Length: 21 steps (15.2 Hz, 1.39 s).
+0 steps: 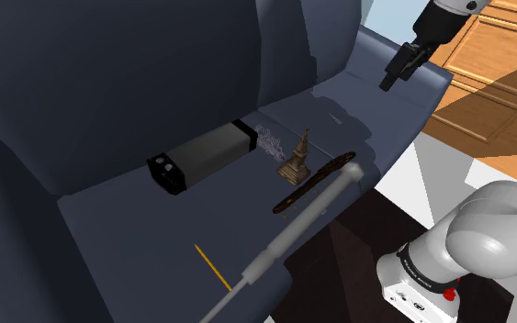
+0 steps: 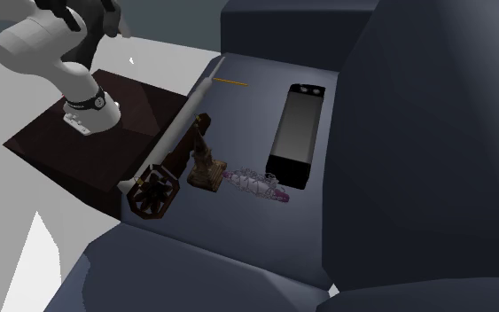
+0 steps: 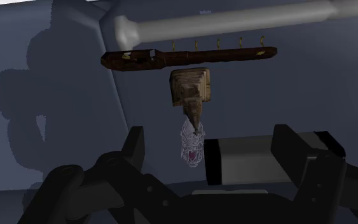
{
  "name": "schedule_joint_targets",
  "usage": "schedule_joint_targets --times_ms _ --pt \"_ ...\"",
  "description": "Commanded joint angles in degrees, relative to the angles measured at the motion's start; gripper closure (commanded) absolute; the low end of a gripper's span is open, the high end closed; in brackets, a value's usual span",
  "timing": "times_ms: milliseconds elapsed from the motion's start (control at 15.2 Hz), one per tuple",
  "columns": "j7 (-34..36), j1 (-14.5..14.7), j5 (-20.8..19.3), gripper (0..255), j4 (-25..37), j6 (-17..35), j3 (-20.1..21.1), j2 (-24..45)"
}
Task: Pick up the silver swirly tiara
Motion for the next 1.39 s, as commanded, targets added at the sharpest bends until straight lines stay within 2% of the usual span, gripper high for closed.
schedule_joint_targets --times_ms 0,660,1320 --pt "0.0 0.0 0.0 0 0.0 0.0 0.0 0.0" --pt "0.8 0.8 0.8 0 -4.7 19.6 -1.1 14.6" --pt "0.3 2.0 3.0 0 -1.2 36.5 -2.1 34.7"
